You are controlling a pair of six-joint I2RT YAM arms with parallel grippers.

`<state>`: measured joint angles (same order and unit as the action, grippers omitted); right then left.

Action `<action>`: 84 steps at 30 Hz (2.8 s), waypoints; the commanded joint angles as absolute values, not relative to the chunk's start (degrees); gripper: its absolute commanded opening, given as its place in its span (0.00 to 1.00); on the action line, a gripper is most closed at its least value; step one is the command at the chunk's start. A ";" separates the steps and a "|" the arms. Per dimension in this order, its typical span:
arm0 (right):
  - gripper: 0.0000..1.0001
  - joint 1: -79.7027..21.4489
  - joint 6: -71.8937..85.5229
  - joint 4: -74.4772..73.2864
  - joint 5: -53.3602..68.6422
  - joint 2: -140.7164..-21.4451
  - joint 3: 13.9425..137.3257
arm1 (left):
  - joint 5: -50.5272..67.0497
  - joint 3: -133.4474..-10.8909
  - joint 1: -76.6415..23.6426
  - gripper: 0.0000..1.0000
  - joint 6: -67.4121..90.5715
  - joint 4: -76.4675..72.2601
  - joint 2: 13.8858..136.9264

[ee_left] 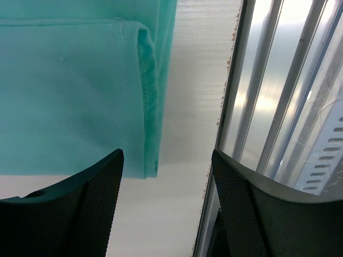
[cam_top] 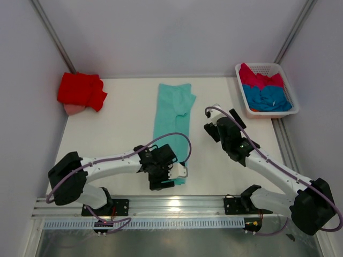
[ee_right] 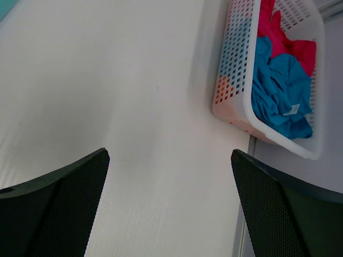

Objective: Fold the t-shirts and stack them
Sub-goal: Fold the tshirt

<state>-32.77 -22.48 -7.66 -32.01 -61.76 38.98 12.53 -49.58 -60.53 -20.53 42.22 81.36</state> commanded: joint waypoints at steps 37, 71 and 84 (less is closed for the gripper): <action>0.99 -31.47 -21.71 -4.75 -33.75 -63.10 38.41 | 12.30 -55.46 -65.30 0.69 -17.40 38.67 90.97; 0.99 -31.55 -21.71 -5.45 -32.52 -61.52 38.14 | 0.71 -60.73 -66.36 0.60 -13.45 38.06 100.46; 0.99 -31.55 -21.88 -5.54 -32.43 -61.00 38.06 | -0.62 -62.31 -66.45 0.25 -13.01 39.02 101.95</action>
